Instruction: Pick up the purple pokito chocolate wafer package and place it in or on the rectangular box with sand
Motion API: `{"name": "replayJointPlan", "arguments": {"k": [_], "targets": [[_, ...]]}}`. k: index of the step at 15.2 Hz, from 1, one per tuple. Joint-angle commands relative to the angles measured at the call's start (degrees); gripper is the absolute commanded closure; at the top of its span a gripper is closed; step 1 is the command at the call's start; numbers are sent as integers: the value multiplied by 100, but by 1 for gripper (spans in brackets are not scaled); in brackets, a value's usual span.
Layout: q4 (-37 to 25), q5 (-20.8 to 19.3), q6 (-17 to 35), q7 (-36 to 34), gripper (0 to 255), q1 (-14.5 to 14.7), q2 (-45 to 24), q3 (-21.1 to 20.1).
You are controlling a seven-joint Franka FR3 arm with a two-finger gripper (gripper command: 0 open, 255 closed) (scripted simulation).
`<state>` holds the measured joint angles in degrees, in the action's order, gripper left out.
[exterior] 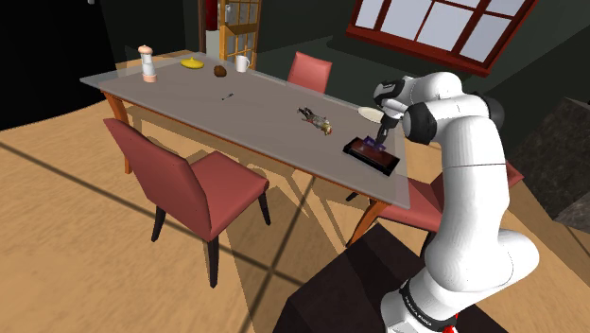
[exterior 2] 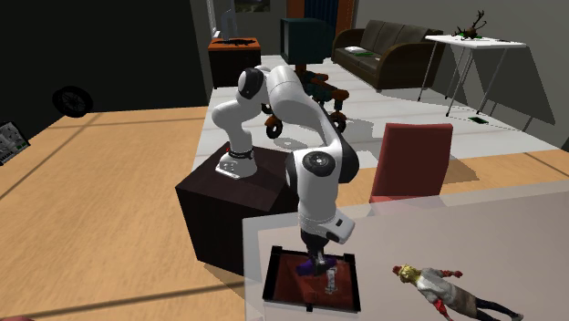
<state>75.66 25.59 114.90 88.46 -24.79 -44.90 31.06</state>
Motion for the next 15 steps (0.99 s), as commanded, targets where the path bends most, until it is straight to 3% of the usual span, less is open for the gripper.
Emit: {"name": "replayJointPlan", "arguments": {"k": [1,5,9,15], "targets": [[4,-1,1,0,0,0,-1,1],[-2,0,-1,1,0,-4,-6,0],[-286,-145,-531,-93,0,-5,269,108],[-286,-146,-530,-93,0,-6,269,108]]}}
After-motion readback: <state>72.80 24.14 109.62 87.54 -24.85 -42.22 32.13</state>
